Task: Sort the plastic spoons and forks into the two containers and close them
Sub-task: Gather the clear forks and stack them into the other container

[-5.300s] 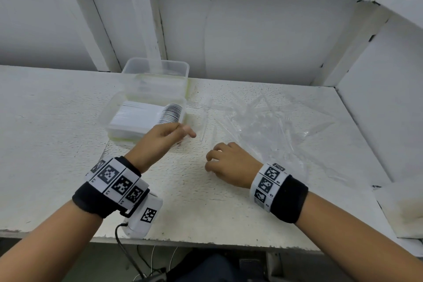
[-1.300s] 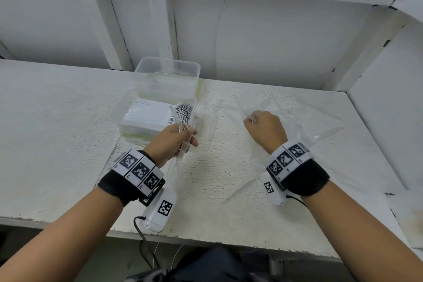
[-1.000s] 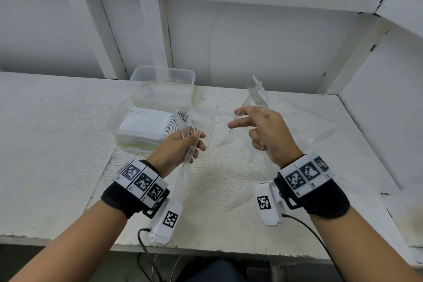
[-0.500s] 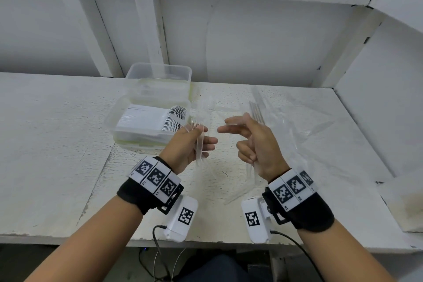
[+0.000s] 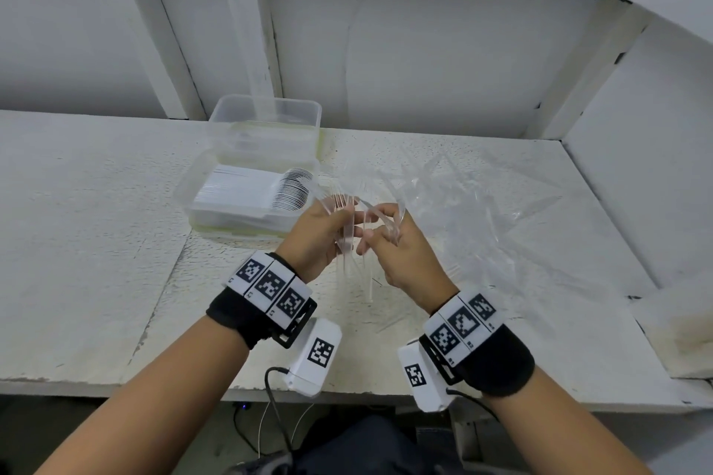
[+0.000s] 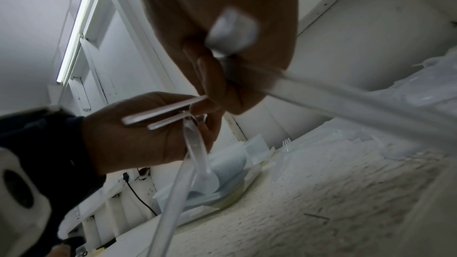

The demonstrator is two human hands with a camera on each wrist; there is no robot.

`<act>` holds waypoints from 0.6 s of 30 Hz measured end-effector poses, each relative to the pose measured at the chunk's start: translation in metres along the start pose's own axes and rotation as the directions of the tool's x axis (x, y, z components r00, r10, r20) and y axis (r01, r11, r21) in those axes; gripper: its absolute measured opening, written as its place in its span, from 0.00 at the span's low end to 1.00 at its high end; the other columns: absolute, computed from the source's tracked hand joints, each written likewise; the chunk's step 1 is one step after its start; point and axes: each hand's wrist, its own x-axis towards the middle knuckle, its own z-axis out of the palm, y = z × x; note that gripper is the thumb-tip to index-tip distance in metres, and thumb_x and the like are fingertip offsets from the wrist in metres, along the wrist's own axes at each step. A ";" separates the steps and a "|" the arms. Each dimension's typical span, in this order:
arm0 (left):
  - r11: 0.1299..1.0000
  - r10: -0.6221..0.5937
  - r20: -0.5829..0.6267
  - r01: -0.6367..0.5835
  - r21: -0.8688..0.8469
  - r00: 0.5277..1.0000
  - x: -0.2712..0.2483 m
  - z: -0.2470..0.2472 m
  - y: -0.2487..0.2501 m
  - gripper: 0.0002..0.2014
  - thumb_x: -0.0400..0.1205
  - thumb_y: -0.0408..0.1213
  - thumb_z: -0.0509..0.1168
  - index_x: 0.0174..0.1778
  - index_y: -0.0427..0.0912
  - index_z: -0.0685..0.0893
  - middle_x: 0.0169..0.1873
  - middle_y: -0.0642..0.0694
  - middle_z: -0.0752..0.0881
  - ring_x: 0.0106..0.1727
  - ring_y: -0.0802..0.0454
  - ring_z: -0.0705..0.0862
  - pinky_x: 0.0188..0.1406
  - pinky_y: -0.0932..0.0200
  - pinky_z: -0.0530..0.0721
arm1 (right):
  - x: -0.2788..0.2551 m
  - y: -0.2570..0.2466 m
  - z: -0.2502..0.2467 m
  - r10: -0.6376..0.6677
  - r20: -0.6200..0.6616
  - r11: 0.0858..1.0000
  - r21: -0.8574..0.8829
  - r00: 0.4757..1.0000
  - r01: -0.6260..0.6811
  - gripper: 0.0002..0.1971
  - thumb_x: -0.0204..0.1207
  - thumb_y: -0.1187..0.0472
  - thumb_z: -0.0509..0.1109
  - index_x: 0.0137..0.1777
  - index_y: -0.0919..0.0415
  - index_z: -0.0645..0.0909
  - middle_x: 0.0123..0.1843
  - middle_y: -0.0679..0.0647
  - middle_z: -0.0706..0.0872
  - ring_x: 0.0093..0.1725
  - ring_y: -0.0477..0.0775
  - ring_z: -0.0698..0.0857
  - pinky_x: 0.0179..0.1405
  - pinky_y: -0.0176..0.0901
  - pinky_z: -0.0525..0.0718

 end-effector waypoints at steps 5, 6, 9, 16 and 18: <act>0.999 -0.008 -0.013 0.009 0.054 1.000 -0.001 0.005 -0.004 0.09 0.83 0.30 0.58 0.57 0.29 0.75 0.48 0.30 0.81 0.41 0.43 0.82 0.35 0.58 0.81 | 0.003 0.004 0.000 -0.065 0.000 0.990 -0.126 0.998 0.064 0.06 0.83 0.58 0.60 0.57 0.54 0.75 0.35 0.50 0.87 0.20 0.39 0.74 0.19 0.25 0.67; 0.997 -0.006 -0.023 0.007 0.073 1.000 -0.001 0.005 -0.005 0.12 0.81 0.32 0.60 0.56 0.28 0.76 0.48 0.30 0.80 0.44 0.42 0.80 0.39 0.56 0.81 | 0.004 0.003 -0.002 -0.070 0.001 0.984 -0.165 0.998 0.069 0.07 0.83 0.56 0.60 0.57 0.53 0.77 0.35 0.50 0.88 0.24 0.38 0.77 0.22 0.24 0.69; 0.986 0.038 -0.034 -0.032 0.163 0.999 -0.002 0.003 -0.008 0.05 0.83 0.31 0.59 0.49 0.35 0.79 0.37 0.42 0.82 0.34 0.55 0.77 0.35 0.65 0.74 | 0.007 -0.002 -0.013 -0.082 -0.027 0.961 -0.266 0.996 0.072 0.10 0.83 0.54 0.59 0.53 0.54 0.82 0.35 0.45 0.87 0.37 0.42 0.82 0.32 0.24 0.73; 0.980 0.092 0.015 -0.093 0.176 0.996 -0.005 0.009 -0.009 0.05 0.86 0.28 0.54 0.52 0.40 0.74 0.30 0.48 0.79 0.25 0.64 0.75 0.25 0.74 0.73 | 0.028 -0.006 -0.025 -0.014 -0.250 0.993 -0.118 0.968 -0.016 0.11 0.80 0.54 0.66 0.59 0.54 0.73 0.38 0.47 0.78 0.35 0.43 0.78 0.29 0.35 0.71; 0.985 0.091 0.029 -0.094 0.143 0.995 -0.006 0.008 -0.010 0.06 0.86 0.28 0.54 0.51 0.41 0.74 0.29 0.50 0.80 0.26 0.63 0.75 0.26 0.73 0.73 | 0.031 -0.008 -0.027 0.023 -0.234 0.996 -0.076 0.972 -0.042 0.12 0.79 0.55 0.67 0.60 0.53 0.71 0.38 0.47 0.77 0.31 0.43 0.75 0.24 0.34 0.70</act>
